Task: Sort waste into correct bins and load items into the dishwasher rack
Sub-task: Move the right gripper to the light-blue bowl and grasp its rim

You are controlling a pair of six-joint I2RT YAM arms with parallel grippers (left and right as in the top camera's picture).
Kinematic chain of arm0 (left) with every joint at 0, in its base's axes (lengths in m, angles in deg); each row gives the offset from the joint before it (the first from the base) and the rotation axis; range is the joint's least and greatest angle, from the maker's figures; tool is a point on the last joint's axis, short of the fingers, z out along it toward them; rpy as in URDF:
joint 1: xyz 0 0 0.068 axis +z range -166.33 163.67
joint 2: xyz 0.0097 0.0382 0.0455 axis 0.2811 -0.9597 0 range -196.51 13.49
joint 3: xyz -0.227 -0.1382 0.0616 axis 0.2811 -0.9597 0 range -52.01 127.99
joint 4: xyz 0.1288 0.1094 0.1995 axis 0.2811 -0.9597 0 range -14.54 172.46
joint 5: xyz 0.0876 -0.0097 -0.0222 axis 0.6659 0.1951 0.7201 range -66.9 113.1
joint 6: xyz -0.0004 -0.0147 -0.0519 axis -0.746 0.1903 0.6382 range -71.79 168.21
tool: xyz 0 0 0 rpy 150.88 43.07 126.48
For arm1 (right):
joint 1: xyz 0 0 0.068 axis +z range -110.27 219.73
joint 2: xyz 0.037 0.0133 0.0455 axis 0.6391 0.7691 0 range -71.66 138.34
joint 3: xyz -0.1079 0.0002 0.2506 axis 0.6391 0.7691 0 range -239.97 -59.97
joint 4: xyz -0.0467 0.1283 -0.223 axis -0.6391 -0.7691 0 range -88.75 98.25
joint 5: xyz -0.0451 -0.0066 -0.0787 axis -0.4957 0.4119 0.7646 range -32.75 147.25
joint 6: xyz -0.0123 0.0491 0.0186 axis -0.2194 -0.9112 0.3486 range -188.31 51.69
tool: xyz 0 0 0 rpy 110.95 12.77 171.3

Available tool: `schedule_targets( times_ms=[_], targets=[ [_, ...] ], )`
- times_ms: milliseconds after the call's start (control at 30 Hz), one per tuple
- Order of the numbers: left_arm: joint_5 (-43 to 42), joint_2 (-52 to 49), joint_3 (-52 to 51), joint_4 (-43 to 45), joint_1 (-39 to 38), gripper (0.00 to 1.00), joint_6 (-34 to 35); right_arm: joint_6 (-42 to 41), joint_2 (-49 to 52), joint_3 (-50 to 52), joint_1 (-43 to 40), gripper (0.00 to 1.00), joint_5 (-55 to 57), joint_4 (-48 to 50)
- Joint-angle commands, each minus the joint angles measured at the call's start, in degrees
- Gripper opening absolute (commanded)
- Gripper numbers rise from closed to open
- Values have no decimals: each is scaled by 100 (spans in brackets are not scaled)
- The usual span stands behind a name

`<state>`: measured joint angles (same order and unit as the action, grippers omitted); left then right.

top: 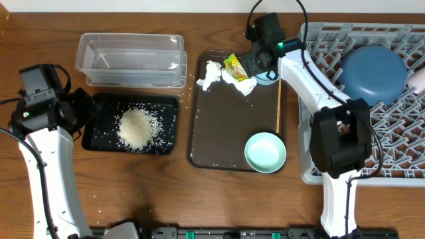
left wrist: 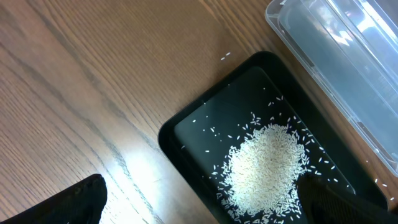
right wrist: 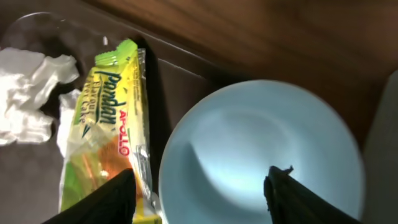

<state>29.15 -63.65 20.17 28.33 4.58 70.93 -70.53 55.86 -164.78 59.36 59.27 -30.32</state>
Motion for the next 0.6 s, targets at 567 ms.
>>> schedule_targets(
  times_ms=[567],
  targets=[
    [68,31,116,-22,24,100,9,-1196,457,2,422,29,420,444]
  ],
)
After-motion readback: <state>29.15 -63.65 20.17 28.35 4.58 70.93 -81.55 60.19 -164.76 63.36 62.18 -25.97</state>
